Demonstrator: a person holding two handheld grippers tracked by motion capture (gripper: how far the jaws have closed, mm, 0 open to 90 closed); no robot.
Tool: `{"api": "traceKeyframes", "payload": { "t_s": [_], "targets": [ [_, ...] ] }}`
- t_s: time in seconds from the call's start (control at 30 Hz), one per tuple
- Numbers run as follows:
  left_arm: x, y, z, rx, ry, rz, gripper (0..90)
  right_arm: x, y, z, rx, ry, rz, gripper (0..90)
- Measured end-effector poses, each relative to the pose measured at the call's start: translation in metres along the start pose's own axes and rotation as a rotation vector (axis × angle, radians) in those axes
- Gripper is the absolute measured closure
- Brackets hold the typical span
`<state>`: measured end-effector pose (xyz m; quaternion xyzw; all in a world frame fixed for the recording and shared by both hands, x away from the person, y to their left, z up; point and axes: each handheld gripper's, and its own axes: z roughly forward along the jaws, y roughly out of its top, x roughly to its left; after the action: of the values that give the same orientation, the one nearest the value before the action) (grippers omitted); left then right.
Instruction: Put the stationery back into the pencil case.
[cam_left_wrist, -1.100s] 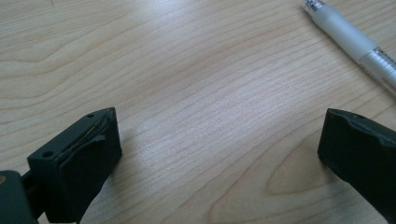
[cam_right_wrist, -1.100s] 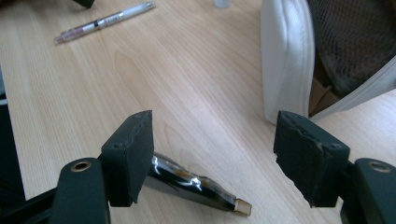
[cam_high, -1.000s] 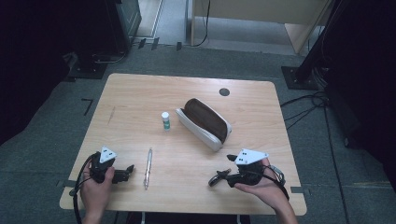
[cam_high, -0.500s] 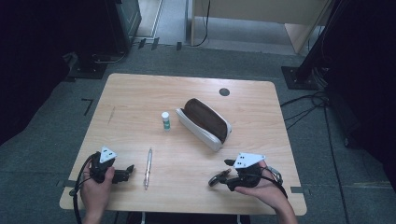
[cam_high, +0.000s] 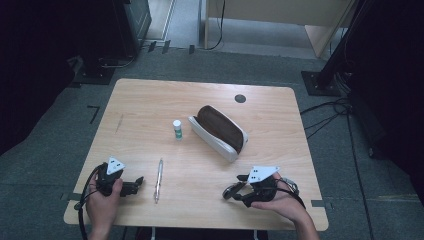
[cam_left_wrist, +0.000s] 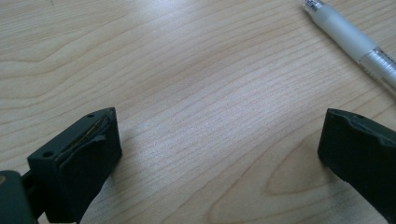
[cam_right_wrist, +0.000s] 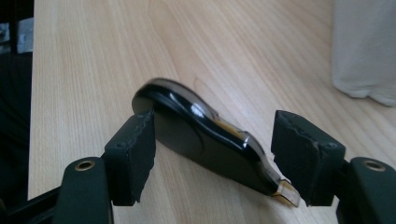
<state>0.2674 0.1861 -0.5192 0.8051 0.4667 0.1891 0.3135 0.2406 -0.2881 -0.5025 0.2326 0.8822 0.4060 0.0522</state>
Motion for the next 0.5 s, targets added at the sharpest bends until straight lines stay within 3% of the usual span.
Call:
{"api": "traceKeyframes", "payload": {
  "t_s": [0.13, 0.27, 0.33, 0.5],
  "targets": [
    [0.0000, 0.0000, 0.0000, 0.000, 0.000, 0.000, 0.0, -0.0034, -0.0052, 0.0081, 0.026, 0.017, -0.047, 39.1],
    [0.0000, 0.0000, 0.0000, 0.000, 0.000, 0.000, 0.0, -0.0056, -0.0094, 0.0080, 0.032, -0.004, -0.074, 67.2],
    [0.0000, 0.0000, 0.0000, 0.000, 0.000, 0.000, 0.0, -0.0086, -0.0109, 0.0061, 0.026, -0.003, -0.053, 78.8],
    [0.0000, 0.0000, 0.0000, 0.000, 0.000, 0.000, 0.0, -0.0088, -0.0102, 0.0062, 0.032, 0.005, -0.046, 82.7]
  ]
}}
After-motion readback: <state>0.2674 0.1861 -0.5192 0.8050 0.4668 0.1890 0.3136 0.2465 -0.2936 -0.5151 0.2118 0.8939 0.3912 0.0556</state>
